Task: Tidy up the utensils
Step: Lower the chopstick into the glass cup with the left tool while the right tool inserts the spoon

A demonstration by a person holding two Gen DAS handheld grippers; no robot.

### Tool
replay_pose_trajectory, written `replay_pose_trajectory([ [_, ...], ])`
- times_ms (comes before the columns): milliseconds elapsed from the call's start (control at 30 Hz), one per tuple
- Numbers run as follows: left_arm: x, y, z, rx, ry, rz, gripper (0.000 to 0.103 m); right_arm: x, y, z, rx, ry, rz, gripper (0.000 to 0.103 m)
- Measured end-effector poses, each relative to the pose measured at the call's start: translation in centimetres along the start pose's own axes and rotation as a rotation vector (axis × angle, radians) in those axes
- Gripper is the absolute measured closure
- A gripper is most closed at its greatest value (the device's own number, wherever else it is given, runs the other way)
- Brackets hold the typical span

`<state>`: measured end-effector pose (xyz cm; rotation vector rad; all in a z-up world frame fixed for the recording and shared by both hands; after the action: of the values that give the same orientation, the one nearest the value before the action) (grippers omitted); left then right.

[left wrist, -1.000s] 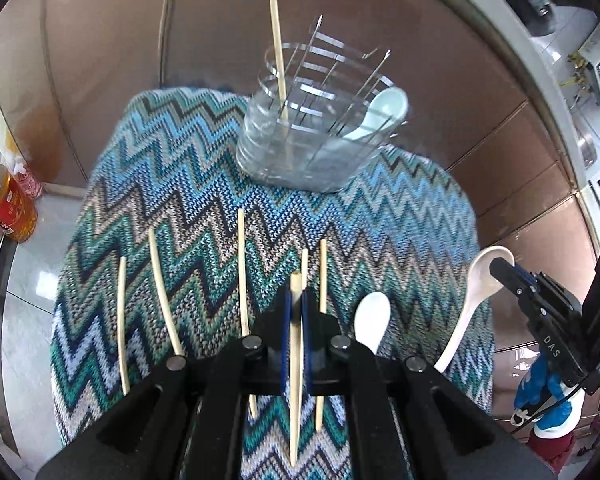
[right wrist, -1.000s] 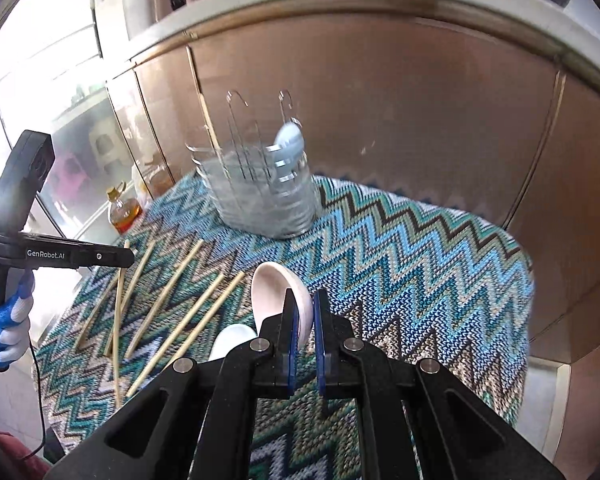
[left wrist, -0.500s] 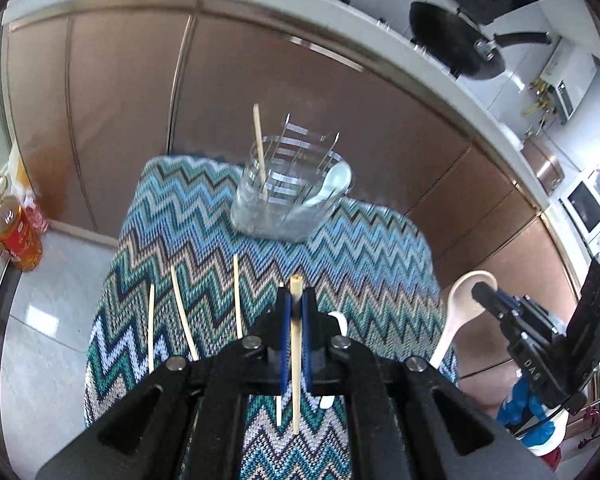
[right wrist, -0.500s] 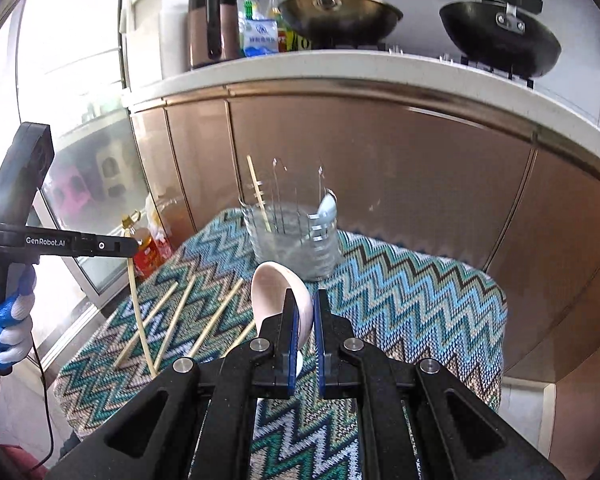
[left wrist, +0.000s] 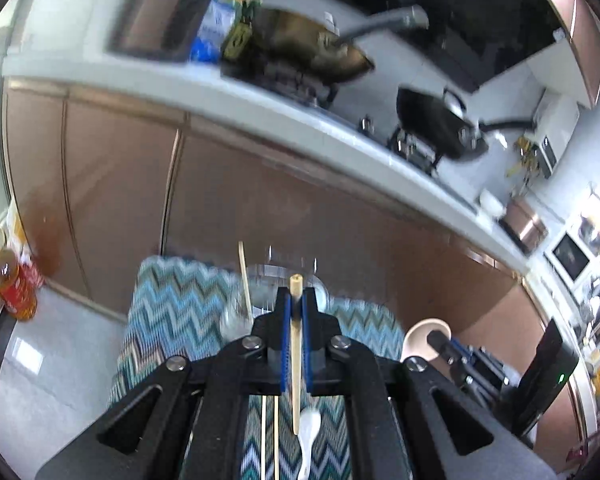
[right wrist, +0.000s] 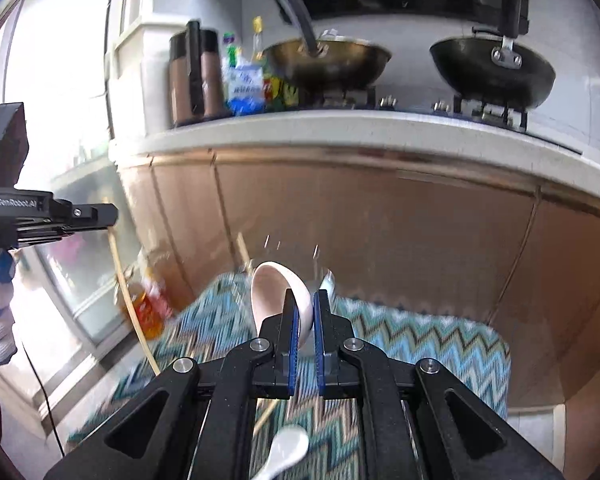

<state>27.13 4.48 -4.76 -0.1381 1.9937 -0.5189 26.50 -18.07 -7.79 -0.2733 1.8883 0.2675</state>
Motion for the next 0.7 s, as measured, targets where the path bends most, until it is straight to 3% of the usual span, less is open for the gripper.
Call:
replay_pose_trajectory([
  [167,-3.5,-0.1,3.4,-0.016,-0.074,0.012,0.099,-2.7,0.2,4.2,0.024,-0.089,0.001,0.096],
  [300,-4.7,0.3,7.5,-0.041,-0.122,0.015,0.099,-3.2,0.3,8.0,0.094,-0.138,-0.043,0.096],
  [500,-3.9,1.0,12.6,-0.11,-0.208,0.069,0.099,-1.2,0.0,13.0,0.17,-0.198,-0.085,0.096],
  [700,-0.8,1.2,15.7,-0.17,-0.273,0.193,0.098,1.9,-0.1,15.0,0.188,-0.221,-0.095,0.091],
])
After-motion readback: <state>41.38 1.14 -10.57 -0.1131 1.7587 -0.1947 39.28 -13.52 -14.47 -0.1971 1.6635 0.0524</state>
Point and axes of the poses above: each gripper's, at about its wrist camera, not at the fingertips, and z roughly the way its jaws point, y to its left, x to its underside, the point moved 6 cm from there along z, roughly the way its jaws point, and after that the axes turned 11 degrees about -y, right-handed, at the moved point
